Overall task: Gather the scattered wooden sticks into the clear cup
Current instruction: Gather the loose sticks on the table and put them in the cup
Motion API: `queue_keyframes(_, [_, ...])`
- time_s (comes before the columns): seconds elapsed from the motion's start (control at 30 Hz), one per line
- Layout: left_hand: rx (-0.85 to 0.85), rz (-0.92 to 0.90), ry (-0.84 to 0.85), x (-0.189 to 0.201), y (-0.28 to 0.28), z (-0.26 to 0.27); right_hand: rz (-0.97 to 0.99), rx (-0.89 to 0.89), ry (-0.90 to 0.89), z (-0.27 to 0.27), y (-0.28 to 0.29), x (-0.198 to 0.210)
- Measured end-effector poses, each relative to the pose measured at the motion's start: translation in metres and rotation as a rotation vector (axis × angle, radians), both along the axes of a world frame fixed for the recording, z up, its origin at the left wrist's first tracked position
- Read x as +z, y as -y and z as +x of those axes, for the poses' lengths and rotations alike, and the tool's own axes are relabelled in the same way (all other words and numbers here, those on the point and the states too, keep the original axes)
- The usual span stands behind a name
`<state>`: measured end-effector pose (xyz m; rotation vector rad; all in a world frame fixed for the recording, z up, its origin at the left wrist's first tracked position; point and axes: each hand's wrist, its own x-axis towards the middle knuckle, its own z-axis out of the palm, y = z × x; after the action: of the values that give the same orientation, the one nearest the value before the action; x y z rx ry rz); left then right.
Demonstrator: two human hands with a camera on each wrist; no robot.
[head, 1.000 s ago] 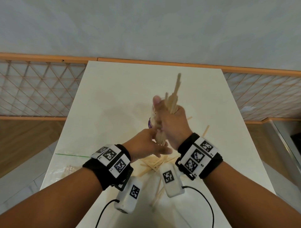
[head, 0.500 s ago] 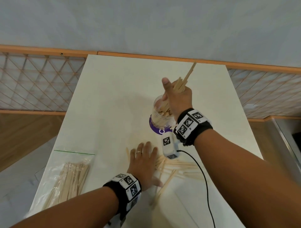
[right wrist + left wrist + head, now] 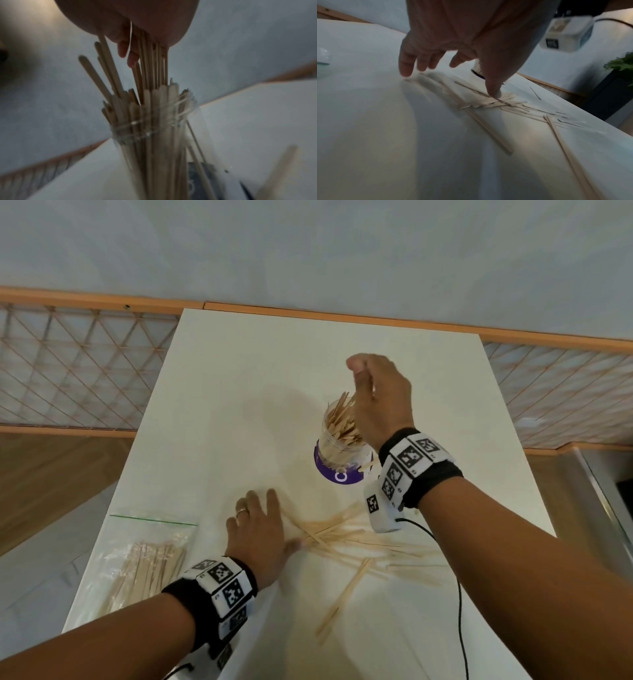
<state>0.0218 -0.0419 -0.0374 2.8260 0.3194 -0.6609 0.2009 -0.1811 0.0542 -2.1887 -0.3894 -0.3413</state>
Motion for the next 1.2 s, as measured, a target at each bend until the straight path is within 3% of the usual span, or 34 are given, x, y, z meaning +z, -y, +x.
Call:
queue_keyframes(0.17, [-0.026, -0.314, -0.104, -0.003, 0.008, -0.009, -0.538, 0.221, -0.122, -0.004, -0.013, -0.024])
queue_keyframes(0.3, [-0.186, -0.427, -0.068, -0.002, 0.022, -0.007, -0.873, 0.187, -0.105, -0.001, -0.017, -0.028])
queue_keyframes(0.4, [-0.359, -0.331, -0.047, -0.005, 0.035, -0.013, -0.826, 0.120, -0.028, -0.007, -0.014, -0.014])
queue_keyframes(0.53, [-0.471, -0.200, -0.029, -0.014, 0.047, -0.018, -0.355, -0.095, 0.167, -0.018, 0.027, 0.001])
queue_keyframes(0.6, [-0.430, -0.230, -0.005, -0.016, 0.041, -0.015, -0.299, -0.200, 0.126, -0.023, 0.069, -0.012])
queue_keyframes(0.7, [-0.369, -0.166, 0.040, -0.010, 0.025, -0.015, -0.578, -0.255, -0.293, -0.033, 0.135, -0.054])
queue_keyframes(0.8, [-0.197, -0.052, 0.047, -0.002, 0.014, -0.021, -0.811, -0.120, -0.665, -0.055, 0.169, -0.088])
queue_keyframes(1.03, [-0.191, -0.196, 0.159, -0.009, 0.027, -0.018, -0.885, 0.114, -0.618, -0.115, 0.146, -0.107])
queue_keyframes(1.2, [-0.248, -0.128, 0.067, -0.006, 0.045, -0.029, -0.871, 0.248, -0.554, -0.148, 0.136, -0.096])
